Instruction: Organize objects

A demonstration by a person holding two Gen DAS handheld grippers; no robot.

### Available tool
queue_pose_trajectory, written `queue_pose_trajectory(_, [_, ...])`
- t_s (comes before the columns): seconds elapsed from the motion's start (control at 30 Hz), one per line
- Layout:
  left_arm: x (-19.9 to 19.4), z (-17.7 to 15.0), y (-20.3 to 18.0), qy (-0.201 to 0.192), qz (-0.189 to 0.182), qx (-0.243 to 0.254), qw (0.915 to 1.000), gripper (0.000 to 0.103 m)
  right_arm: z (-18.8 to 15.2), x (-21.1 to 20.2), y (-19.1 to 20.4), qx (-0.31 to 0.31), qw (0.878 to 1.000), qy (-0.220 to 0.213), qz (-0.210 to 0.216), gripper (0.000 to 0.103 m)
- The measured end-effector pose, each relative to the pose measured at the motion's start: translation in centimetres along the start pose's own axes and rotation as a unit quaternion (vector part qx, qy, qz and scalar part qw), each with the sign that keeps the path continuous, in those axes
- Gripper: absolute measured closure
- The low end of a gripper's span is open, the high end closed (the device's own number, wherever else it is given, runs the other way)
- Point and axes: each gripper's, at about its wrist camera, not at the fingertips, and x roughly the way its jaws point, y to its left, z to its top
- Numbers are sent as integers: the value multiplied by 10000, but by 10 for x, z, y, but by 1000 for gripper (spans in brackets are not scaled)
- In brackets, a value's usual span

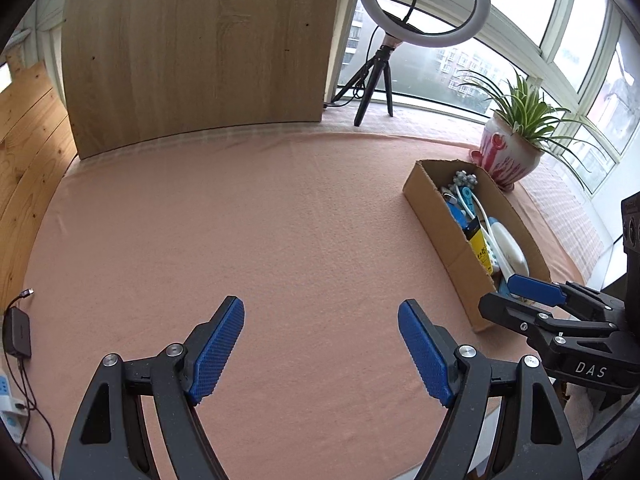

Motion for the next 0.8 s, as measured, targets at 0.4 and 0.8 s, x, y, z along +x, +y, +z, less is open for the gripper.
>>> queue_pose_trajectory(0.4, [-23, -23, 70, -19, 524, -455, 9976, 20, -3, 16, 64, -430, 9979, -286, -382, 38])
queue_pose_trajectory(0.8, [-35, -43, 100, 54, 690, -628, 9956, 19, -10, 29, 98, -512, 9976, -304, -351, 38])
